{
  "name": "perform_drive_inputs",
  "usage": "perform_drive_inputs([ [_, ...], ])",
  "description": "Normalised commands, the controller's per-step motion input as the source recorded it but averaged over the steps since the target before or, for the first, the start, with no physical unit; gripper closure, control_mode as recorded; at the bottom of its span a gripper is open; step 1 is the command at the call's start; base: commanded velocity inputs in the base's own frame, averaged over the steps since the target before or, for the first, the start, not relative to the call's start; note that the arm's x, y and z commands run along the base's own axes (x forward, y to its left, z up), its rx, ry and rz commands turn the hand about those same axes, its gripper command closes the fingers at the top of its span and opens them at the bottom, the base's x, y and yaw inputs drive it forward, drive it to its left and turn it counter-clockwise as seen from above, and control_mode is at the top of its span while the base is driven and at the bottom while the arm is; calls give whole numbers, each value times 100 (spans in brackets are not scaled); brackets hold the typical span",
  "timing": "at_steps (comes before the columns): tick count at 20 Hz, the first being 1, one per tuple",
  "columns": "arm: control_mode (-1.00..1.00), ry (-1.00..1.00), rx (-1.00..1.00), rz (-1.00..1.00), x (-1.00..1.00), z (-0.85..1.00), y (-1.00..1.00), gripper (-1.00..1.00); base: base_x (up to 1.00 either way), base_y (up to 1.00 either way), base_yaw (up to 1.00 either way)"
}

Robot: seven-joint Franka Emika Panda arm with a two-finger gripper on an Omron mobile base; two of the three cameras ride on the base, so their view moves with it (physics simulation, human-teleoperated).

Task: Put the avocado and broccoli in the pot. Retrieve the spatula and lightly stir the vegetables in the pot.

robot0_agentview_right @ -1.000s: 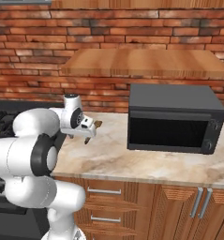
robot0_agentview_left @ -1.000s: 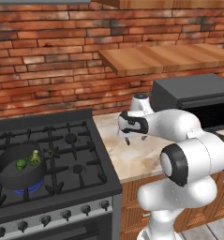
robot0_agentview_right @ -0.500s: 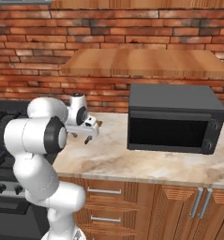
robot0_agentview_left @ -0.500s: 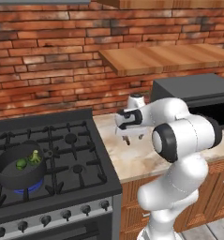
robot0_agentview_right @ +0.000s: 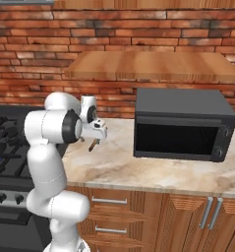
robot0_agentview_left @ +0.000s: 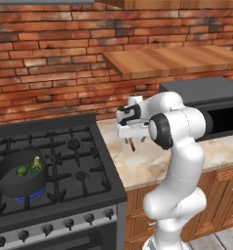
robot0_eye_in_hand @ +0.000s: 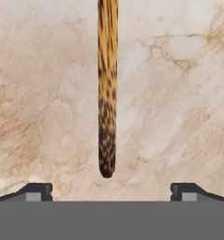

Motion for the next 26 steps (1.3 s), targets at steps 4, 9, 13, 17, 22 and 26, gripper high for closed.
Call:
perform_drive_inputs([
  [4, -100, 10, 0, 0, 0, -21, 0, -100, 0, 0, 0],
  [9, -100, 5, 0, 0, 0, -57, 0, -100, 0, 0, 0],
  [13, -100, 2, 0, 0, 0, -49, 1, -100, 0, 0, 0],
  [17, -100, 0, 0, 0, 0, -30, 0, -100, 0, 0, 0],
  [22, -100, 0, 0, 0, 0, -24, 0, -100, 0, 0, 0],
  [26, -100, 0, 0, 0, 0, -10, 0, -100, 0, 0, 0],
])
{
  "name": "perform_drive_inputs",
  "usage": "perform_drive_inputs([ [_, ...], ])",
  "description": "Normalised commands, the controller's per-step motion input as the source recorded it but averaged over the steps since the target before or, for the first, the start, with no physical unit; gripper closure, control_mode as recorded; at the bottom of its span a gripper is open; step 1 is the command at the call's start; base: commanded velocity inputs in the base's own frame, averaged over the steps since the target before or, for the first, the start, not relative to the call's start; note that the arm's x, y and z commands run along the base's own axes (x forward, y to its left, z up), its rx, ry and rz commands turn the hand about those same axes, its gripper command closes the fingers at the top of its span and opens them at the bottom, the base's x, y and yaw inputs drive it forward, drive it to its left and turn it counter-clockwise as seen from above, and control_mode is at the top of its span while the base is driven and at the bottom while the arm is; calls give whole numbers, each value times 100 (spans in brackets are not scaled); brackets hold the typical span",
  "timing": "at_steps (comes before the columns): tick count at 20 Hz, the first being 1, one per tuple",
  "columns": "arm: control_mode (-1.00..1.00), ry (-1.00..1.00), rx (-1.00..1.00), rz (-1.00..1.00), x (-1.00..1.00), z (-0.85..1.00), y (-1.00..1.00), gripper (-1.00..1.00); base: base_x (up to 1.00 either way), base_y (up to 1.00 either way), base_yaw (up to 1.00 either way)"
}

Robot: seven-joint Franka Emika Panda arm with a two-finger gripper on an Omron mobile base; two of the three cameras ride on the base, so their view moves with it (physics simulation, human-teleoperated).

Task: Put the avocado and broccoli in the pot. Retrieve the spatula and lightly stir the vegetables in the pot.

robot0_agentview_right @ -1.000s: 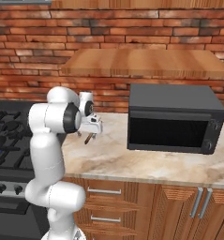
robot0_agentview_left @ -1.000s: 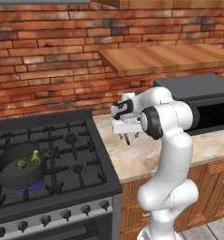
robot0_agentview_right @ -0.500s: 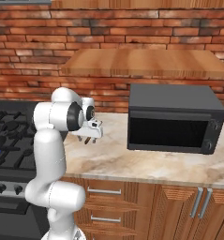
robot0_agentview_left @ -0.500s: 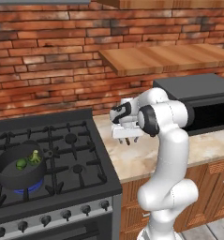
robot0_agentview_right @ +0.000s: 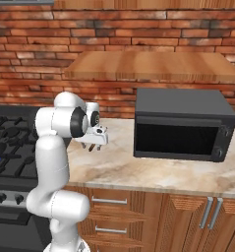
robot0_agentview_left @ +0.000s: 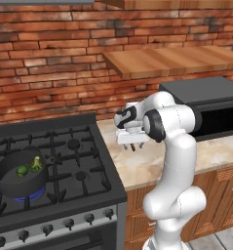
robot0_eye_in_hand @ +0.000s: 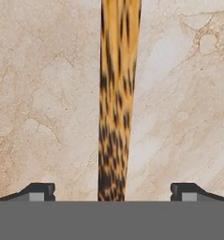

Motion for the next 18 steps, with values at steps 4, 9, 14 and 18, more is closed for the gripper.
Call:
perform_drive_inputs([
  [4, -100, 0, 0, -2, 0, -3, 0, -100, 0, 0, 0],
  [9, -100, 0, 0, -6, 5, 0, 0, -100, 0, 0, 0],
  [14, -100, 0, 0, -5, 34, 0, 0, -100, 0, 0, 0],
  [18, -100, 0, 0, -4, 30, -2, 0, -100, 0, 0, 0],
])
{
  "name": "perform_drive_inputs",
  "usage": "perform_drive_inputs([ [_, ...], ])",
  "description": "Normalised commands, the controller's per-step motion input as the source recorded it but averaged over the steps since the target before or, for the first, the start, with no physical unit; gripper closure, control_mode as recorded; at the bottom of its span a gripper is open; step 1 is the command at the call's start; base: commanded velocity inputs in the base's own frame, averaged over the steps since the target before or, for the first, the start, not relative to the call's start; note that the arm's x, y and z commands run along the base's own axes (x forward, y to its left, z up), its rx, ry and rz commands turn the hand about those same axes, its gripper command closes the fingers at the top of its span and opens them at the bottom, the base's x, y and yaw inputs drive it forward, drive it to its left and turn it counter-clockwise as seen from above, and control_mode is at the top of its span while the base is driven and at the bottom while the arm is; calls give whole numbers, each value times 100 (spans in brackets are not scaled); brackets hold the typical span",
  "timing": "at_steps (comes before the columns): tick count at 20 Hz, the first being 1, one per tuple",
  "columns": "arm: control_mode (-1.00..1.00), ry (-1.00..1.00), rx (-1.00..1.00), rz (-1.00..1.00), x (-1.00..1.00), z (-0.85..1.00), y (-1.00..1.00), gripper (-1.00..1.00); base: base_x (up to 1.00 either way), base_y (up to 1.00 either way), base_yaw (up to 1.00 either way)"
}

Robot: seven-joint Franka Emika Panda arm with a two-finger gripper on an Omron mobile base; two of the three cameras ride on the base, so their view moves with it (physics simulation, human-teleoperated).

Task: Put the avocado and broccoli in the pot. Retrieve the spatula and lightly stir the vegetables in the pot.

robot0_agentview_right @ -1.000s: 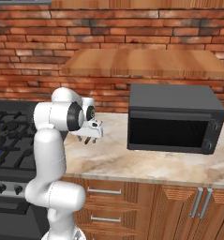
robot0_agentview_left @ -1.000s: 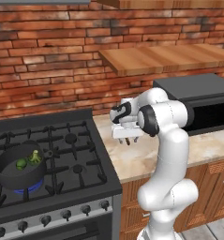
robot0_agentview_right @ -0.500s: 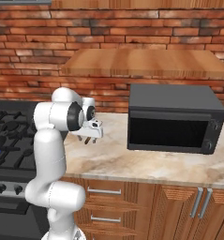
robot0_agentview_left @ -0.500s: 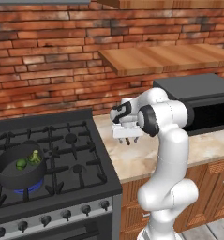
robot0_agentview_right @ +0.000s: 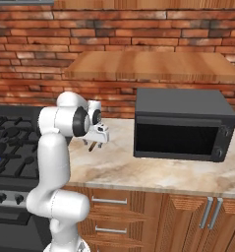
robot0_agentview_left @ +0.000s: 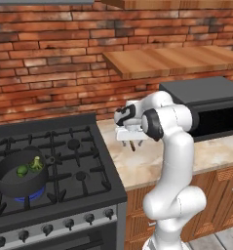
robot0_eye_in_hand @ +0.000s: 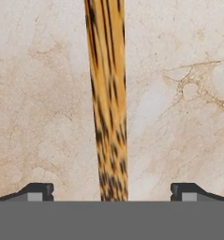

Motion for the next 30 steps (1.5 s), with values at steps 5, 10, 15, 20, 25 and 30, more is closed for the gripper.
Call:
perform_drive_inputs([
  [5, -100, 0, 0, -2, 1, -27, 0, -100, 0, 0, 0],
  [10, -100, -4, -2, 0, 0, -23, 0, -100, 0, 0, 0],
  [15, -100, -1, -2, -2, -10, -2, 0, -100, 0, 0, 0],
  [20, -100, 0, -8, 0, -11, 4, 0, -100, 0, 0, 0],
  [25, -100, 0, -2, 0, -3, 0, 0, -100, 0, 0, 0],
  [30, -100, 0, 0, 0, 0, -21, 0, -100, 0, 0, 0],
])
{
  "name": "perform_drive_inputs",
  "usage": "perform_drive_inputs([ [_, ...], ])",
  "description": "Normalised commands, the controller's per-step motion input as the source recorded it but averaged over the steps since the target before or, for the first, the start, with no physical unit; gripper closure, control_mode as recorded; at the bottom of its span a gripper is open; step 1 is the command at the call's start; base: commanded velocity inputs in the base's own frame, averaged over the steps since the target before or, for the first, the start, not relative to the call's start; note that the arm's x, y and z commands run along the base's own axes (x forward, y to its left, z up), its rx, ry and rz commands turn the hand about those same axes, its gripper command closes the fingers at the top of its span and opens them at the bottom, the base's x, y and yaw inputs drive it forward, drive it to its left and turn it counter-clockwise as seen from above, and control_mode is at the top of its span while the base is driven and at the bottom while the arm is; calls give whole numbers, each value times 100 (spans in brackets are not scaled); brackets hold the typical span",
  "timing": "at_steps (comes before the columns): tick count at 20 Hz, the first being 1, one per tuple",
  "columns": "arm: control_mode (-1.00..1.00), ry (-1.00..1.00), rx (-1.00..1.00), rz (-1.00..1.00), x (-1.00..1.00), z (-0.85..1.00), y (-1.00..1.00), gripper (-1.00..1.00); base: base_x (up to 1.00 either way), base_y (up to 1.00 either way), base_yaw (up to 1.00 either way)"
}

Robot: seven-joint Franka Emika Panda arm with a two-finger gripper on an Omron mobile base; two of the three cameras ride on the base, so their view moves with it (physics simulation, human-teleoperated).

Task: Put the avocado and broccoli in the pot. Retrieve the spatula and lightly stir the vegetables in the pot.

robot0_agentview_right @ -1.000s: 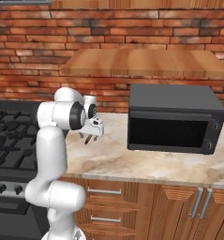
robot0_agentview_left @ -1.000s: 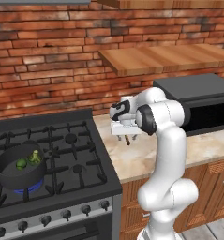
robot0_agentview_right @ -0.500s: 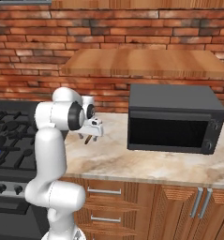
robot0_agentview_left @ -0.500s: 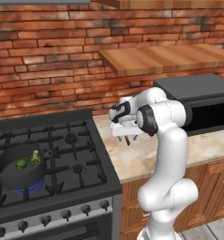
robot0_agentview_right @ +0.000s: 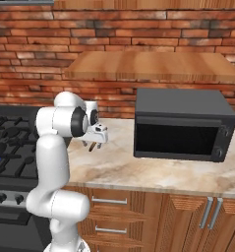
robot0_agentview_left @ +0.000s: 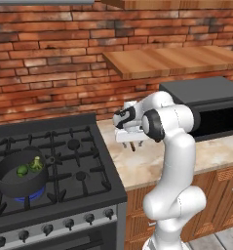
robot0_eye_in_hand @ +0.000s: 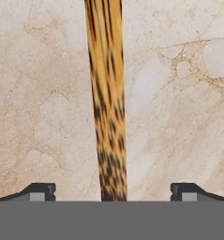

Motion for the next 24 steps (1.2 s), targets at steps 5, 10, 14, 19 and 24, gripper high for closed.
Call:
perform_drive_inputs([
  [5, -100, 0, 0, 0, 0, -30, 0, -100, 0, 0, 0],
  [10, -100, 0, 0, 0, 0, -14, 0, -100, 0, 0, 0],
  [14, -100, 0, 0, 0, 0, 0, 0, 100, 0, 0, 0],
  [19, -100, 0, 0, 0, 0, 0, 0, 100, 0, 0, 0],
  [24, -100, 2, 0, 0, 0, 0, 0, 100, 0, 0, 0],
])
